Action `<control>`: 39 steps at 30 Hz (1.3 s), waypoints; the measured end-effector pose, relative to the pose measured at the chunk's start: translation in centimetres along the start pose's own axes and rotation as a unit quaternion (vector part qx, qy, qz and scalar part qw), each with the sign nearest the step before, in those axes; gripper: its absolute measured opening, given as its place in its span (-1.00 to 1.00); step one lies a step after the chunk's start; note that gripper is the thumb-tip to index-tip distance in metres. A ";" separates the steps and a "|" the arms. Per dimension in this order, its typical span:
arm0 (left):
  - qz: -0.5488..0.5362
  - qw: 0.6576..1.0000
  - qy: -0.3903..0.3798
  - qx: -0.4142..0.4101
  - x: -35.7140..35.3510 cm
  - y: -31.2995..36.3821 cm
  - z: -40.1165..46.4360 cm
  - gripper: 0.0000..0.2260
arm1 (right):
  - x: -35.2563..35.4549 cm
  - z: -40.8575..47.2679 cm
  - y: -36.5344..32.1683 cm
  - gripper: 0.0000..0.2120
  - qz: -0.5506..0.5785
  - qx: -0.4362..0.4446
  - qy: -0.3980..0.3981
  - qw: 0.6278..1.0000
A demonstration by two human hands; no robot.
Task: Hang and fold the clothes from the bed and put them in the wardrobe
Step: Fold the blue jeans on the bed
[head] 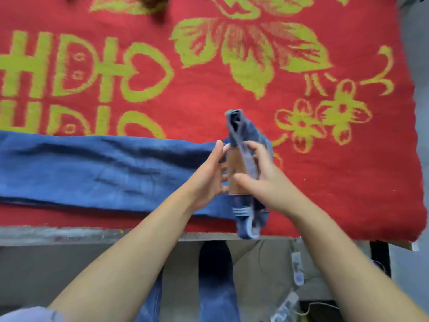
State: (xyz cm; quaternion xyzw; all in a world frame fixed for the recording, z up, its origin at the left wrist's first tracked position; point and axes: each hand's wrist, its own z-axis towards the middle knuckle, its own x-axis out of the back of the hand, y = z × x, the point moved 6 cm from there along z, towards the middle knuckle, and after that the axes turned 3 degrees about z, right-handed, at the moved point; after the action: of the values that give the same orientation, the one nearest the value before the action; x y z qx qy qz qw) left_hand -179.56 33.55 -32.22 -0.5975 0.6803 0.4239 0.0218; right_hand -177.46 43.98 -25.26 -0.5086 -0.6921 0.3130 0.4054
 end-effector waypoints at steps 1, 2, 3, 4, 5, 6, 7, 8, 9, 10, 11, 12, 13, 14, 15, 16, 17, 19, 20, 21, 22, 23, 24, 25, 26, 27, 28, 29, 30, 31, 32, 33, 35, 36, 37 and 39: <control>-0.004 1.000 0.018 -0.018 1.2 0.5 -0.9 -0.54 | -3.2 0.8 -0.5 -0.42 -0.024 0.014 -0.008 1.000; 0.003 0.998 0.054 -0.030 2.9 0.8 -1.6 -0.66 | -6.0 1.5 -0.7 -0.38 -0.045 0.020 -0.021 0.999; 0.016 0.994 0.102 -0.035 5.0 1.0 -2.1 -0.76 | -8.5 2.2 -0.7 -0.35 -0.066 0.016 -0.048 0.997; 0.033 0.987 0.153 -0.034 7.2 1.0 -2.5 -0.82 | -10.6 2.6 -0.2 -0.36 -0.091 0.010 -0.085 0.992; 0.050 0.978 0.202 -0.028 9.5 0.9 -2.8 -0.83 | -12.1 2.8 0.2 -0.42 -0.117 0.016 -0.122 0.986; 0.068 0.967 0.243 -0.019 11.4 0.7 -2.9 -0.82 | -12.9 2.8 0.4 -0.51 -0.137 0.037 -0.139 0.980; 0.086 0.958 0.274 -0.010 13.0 0.5 -3.0 -0.81 | -12.9 2.7 0.7 -0.59 -0.152 0.064 -0.118 0.979; 0.102 0.950 0.296 -0.004 14.2 0.3 -3.0 -0.82 | -12.0 2.8 0.9 -0.65 -0.163 0.092 -0.057 0.981; 0.122 0.942 0.314 -0.001 15.2 0.1 -2.9 -0.83 | -10.5 2.8 1.3 -0.67 -0.183 0.119 0.027 0.975; 0.152 0.931 0.333 -0.003 15.9 0.0 -2.8 -0.82 | -8.9 2.9 1.9 -0.64 -0.223 0.140 0.101 0.959; 0.205 0.910 0.360 -0.009 16.5 0.1 -2.8 -0.78 | -7.4 3.0 2.8 -0.57 -0.279 0.145 0.140 0.939; 0.283 0.873 0.396 -0.014 16.8 0.3 -2.9 -0.70 | -6.5 3.5 4.3 -0.50 -0.348 0.124 0.130 0.920; 0.378 0.816 0.438 -0.017 16.8 0.5 -3.1 -0.58 | -5.9 4.1 6.2 -0.43 -0.424 0.085 0.088 0.897; 0.473 0.745 0.469 -0.041 16.2 1.1 -3.4 -0.45 | -5.4 4.8 8.3 -0.40 -0.491 0.038 0.038 0.869; 0.558 0.678 0.470 -0.086 15.0 1.4 -3.4 -0.37 | -5.1 5.6 10.1 -0.39 -0.533 0.001 -0.001 0.846; 0.631 0.625 0.438 -0.138 13.3 1.2 -2.9 -0.34 | -4.9 6.5 11.4 -0.39 -0.547 -0.019 -0.028 0.836; 0.691 0.589 0.385 -0.165 11.9 0.4 -2.1 -0.33 | -4.8 7.4 12.2 -0.38 -0.545 -0.025 -0.045 0.837; 0.740 0.600 0.287 -0.102 11.8 -2.1 -0.2 -0.33 | -4.7 8.8 12.6 -0.36 -0.530 -0.012 -0.068 0.845; 0.738 0.620 0.265 -0.040 12.8 -3.5 0.5 -0.32 | -4.5 9.2 12.4 -0.34 -0.518 0.002 -0.076 0.852; 0.731 0.630 0.260 0.002 13.8 -4.6 1.0 -0.32 | -4.0 9.3 12.1 -0.31 -0.495 0.019 -0.069 0.866; 0.730 0.632 0.257 0.024 14.6 -5.1 1.4 -0.31 | -3.2 9.3 11.8 -0.27 -0.453 0.035 -0.037 0.890; 0.733 0.632 0.249 0.033 14.8 -5.3 1.8 -0.30 | -2.1 9.2 11.7 -0.24 -0.389 0.037 0.020 0.920; 0.733 0.636 0.238 0.032 14.7 -5.2 2.0 -0.30 | -0.8 8.7 12.0 -0.21 -0.297 0.010 0.080 0.951; 0.731 0.642 0.230 0.026 14.6 -5.0 2.0 -0.30 | 0.1 8.0 12.9 -0.20 -0.181 -0.042 0.119 0.975; 0.726 0.649 0.226 0.019 14.6 -4.8 1.8 -0.31 | 0.2 7.1 13.9 -0.21 -0.059 -0.105 0.129 0.984; 0.717 0.658 0.230 0.007 14.5 -4.6 1.3 -0.32 | -0.5 6.1 14.8 -0.27 0.053 -0.157 0.111 0.980; 0.704 0.668 0.240 -0.004 14.4 -4.5 0.7 -0.36 | -1.6 5.2 15.3 -0.37 0.131 -0.191 0.082 0.969; 0.688 0.678 0.258 -0.013 14.2 -4.3 0.0 -0.39 | -2.3 4.7 15.4 -0.47 0.180 -0.207 0.061 0.960; 0.664 0.693 0.280 -0.017 14.1 -4.2 -0.8 -0.42 | -2.8 4.3 15.1 -0.55 0.218 -0.207 0.053 0.952; 0.619 0.724 0.304 -0.015 14.1 -4.1 -1.5 -0.44 | -3.0 4.2 14.3 -0.60 0.248 -0.202 0.055 0.946; 0.554 0.766 0.325 -0.007 14.3 -4.0 -2.1 -0.47 | -3.1 4.0 13.1 -0.62 0.273 -0.196 0.060 0.940; 0.479 0.811 0.336 0.003 14.6 -3.8 -2.5 -0.49 | -3.2 4.0 11.6 -0.61 0.292 -0.188 0.062 0.936; 0.354 0.881 0.315 0.002 15.2 -2.7 -2.9 -0.54 | -3.9 4.1 7.6 -0.54 0.308 -0.153 0.044 0.938; 0.278 0.916 0.290 -0.010 15.4 -1.8 -3.2 -0.56 | -4.5 4.2 5.3 -0.50 0.307 -0.133 0.029 0.942; 0.193 0.946 0.259 -0.019 15.4 -0.7 -3.8 -0.57 | -5.5 4.3 3.0 -0.47 0.304 -0.115 0.012 0.946; 0.059 0.977 0.202 -0.028 15.6 1.3 -5.7 -0.56 | -8.3 4.5 -1.5 -0.46 0.297 -0.085 -0.025 0.951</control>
State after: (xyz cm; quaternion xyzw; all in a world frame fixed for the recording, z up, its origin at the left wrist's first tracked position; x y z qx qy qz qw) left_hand -182.33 17.58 -36.26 -0.6298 0.6927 0.3140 -0.1580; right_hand -180.82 35.49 -28.15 -0.7158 -0.5433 0.3721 0.2323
